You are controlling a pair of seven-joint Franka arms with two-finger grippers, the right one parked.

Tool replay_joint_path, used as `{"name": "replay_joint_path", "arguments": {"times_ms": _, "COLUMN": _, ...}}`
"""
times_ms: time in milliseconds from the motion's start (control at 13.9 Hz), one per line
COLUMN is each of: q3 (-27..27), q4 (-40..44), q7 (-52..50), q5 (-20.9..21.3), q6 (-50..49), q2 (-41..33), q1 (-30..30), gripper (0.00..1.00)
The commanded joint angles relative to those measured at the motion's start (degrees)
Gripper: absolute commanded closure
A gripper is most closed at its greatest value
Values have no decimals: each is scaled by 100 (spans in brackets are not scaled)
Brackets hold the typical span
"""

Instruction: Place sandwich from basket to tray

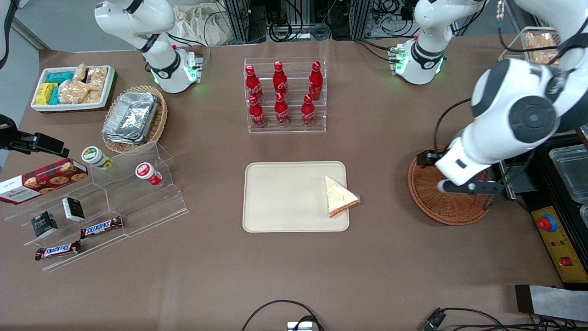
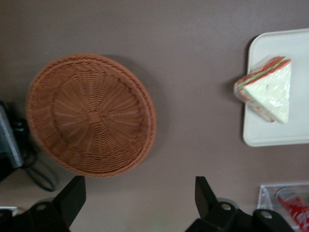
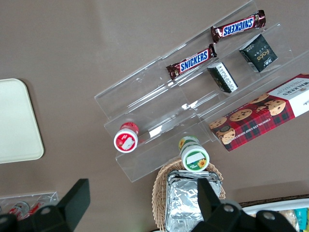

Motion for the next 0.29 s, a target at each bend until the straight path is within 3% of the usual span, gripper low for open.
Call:
{"name": "replay_joint_path", "arguments": {"times_ms": 0, "q3": 123, "q4": 514, "q7": 335, "q5": 40, "q6": -410, "q2": -20, "q1": 130, "gripper": 0}}
{"name": "replay_joint_path", "arguments": {"times_ms": 216, "q3": 168, "q4": 568, "q7": 317, "q5": 216, "q6": -419, "q2": -20, "q1": 130, "gripper": 0}}
